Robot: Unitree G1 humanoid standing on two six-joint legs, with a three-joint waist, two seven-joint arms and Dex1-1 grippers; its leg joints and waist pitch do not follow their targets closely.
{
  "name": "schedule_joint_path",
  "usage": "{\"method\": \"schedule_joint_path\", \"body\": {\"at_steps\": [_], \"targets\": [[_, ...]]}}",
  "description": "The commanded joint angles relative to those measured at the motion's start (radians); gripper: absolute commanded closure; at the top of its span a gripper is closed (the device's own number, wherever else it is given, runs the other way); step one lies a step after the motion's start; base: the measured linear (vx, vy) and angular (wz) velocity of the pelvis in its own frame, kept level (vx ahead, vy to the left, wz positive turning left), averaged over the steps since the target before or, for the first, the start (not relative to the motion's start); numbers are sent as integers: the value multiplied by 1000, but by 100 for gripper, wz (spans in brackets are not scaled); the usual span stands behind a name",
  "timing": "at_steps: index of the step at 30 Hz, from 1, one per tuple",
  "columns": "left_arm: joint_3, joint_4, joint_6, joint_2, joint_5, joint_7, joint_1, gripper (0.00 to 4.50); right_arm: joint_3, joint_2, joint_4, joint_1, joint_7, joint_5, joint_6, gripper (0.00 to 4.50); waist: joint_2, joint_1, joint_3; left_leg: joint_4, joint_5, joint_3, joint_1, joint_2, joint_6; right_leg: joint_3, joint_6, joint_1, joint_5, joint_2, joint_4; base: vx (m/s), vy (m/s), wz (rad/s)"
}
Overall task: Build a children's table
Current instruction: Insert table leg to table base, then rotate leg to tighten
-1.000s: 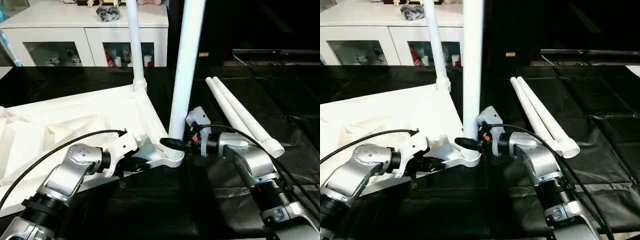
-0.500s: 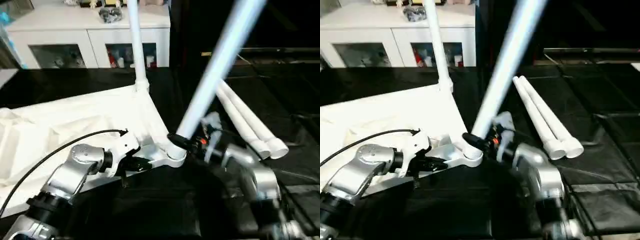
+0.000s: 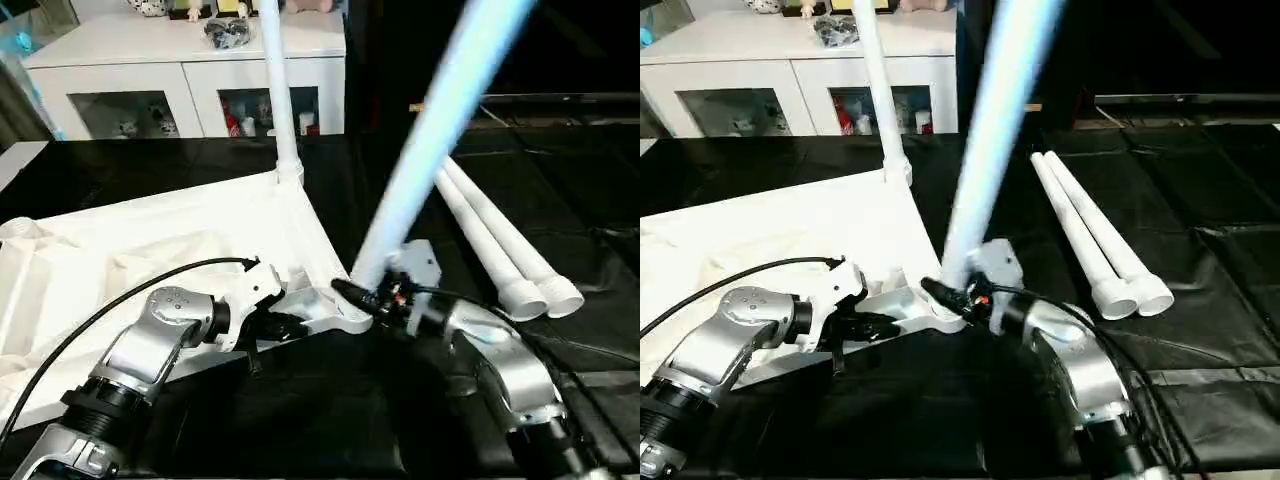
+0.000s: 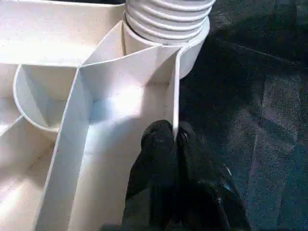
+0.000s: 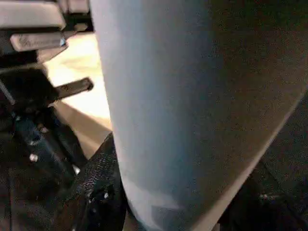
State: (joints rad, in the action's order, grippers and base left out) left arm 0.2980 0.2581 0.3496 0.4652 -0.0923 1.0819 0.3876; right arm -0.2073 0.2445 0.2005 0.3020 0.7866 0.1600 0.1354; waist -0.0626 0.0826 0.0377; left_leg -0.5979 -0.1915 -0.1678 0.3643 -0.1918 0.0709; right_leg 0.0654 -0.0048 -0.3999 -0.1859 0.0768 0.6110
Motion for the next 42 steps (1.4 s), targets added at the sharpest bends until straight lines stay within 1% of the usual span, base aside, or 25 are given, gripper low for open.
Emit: {"method": "schedule_joint_path", "body": {"at_steps": [1,4,7,11,12,14,15,16,17,18,19,23,25,28,31,32,33,34,35,36,37,39,40,41,42], "targets": [[-27,-37,-15,8,-11,-20,3,450,-61,10,75,-23,46,-39,30,256,11,-7,-46,86,-291,10,-7,-31,-10,-46,-144,36,-387,60,-93,0,0,0],[-9,-44,-32,20,-7,8,-1,450,-67,12,103,-1,99,-21,17,256,12,-8,-47,87,-292,11,-6,-32,-9,-47,-145,37,-375,61,-91,0,0,0],[27,-34,-67,40,6,68,15,450,-79,14,149,33,210,23,5,256,13,-15,-50,87,-290,12,-3,-31,-17,-46,-169,41,-310,59,-85,0,0,0],[44,-21,-84,43,12,98,33,450,-91,23,166,43,265,33,5,256,14,-14,-54,83,-261,8,-6,-32,-24,-46,-204,43,-230,57,-77,0,0,0],[62,12,-108,39,24,127,62,450,-117,41,180,48,333,30,-8,256,10,-11,-55,83,-259,9,-6,-32,-23,-45,-207,45,-226,58,-77,0,0,0],[70,26,-119,38,29,138,74,450,-129,48,185,49,356,25,-16,256,12,-7,-53,83,-275,7,-10,-32,-24,-45,-206,42,-245,57,-81,0,0,0],[76,37,-125,37,37,140,81,450,-139,54,192,49,369,15,-25,256,-1,0,-54,83,-283,7,-14,-34,-17,-46,-209,40,-250,60,-79,0,0,0],[80,44,-128,37,42,142,86,450,-146,57,197,49,377,8,-31,256,-1,0,-54,83,-283,7,-14,-34,-17,-46,-209,40,-250,60,-79,0,0,0],[92,58,-137,36,56,141,97,450,-164,69,207,45,401,-12,-53,256,7,0,-51,86,-308,8,-12,-34,-12,-45,-204,42,-278,60,-84,0,0,0],[94,61,-139,35,59,140,99,450,-168,71,210,44,407,-15,-58,256,9,0,-50,87,-320,8,-14,-34,-10,-46,-198,41,-299,60,-86,0,0,0],[96,76,-138,26,62,139,114,450,-168,73,209,41,431,-7,-50,256,7,-1,-48,87,-328,8,-14,-33,-9,-46,-197,42,-315,61,-87,0,0,0],[97,93,-140,15,65,139,127,450,-153,62,205,38,439,7,-39,256,4,-3,-38,95,-431,15,-27,-35,11,-45,-166,37,-467,65,-103,0,0,0],[98,103,-144,11,67,140,131,450,-151,60,207,38,439,10,-41,256,6,-3,-42,96,-423,17,-28,-35,13,-47,-162,38,-464,65,-103,0,0,0],[97,119,-150,4,69,142,138,450,-147,55,209,38,436,17,-40,256,7,-2,-44,96,-392,14,-26,-35,6,-48,-174,39,-422,64,-100,0,0,0],[91,134,-150,-4,66,138,144,450,-137,44,213,39,421,21,-39,256,7,-3,-43,98,-387,14,-22,-35,3,-47,-176,40,-421,64,-99,0,0,0],[71,147,-137,-16,57,109,146,450,-112,20,234,49,351,6,-42,256,7,-3,-42,98,-392,15,-23,-35,3,-47,-173,40,-431,64,-100,0,0,0],[53,149,-124,-24,52,80,145,450,-94,3,257,60,289,-11,-50,256,4,-7,-40,99,-404,15,-25,-34,12,-47,-164,35,-473,67,-105,0,0,0],[41,151,-115,-30,49,59,144,450,-82,-8,274,68,247,-22,-55,256,6,-9,-39,99,-412,16,-24,-33,17,-46,-158,35,-494,68,-106,0,0,0],[32,150,-108,-35,48,40,143,450,-73,-16,288,75,214,-31,-61,256,11,-12,-38,99,-424,19,-26,-31,19,-43,-137,34,-543,68,-111,0,0,0],[13,147,-95,-44,49,-3,139,450,-55,-31,317,91,148,-46,-66,256,7,-16,-35,98,-439,20,-28,-30,23,-42,-123,27,-588,68,-115,0,0,0],[1,142,-85,-50,53,-37,135,450,-42,-42,340,104,102,-53,-66,256,13,-20,-34,98,-442,21,-28,-29,26,-41,-114,27,-610,69,-117,0,0,0],[-14,128,-69,-59,55,-75,127,450,-26,-55,366,120,51,-59,-64,256,8,-33,-31,99,-469,26,-27,-27,31,-34,-93,24,-658,69,-125,0,0,0],[-51,76,-6,-101,56,-175,102,450,6,-90,431,160,-58,-67,-52,256,25,-41,-33,98,-477,29,-26,-28,27,-33,-82,24,-674,71,-126,0,0,0],[-51,76,-6,-101,56,-175,102,450,6,-90,431,160,-58,-67,-52,256,15,-47,-31,101,-483,29,-26,-29,31,-30,-88,23,-664,70,-127,0,0,0],[-84,17,63,-160,62,-276,74,450,34,-128,498,200,-164,-77,-34,256,22,-56,-35,102,-476,32,-22,-33,34,-29,-103,28,-626,72,-120,0,0,0]]}}
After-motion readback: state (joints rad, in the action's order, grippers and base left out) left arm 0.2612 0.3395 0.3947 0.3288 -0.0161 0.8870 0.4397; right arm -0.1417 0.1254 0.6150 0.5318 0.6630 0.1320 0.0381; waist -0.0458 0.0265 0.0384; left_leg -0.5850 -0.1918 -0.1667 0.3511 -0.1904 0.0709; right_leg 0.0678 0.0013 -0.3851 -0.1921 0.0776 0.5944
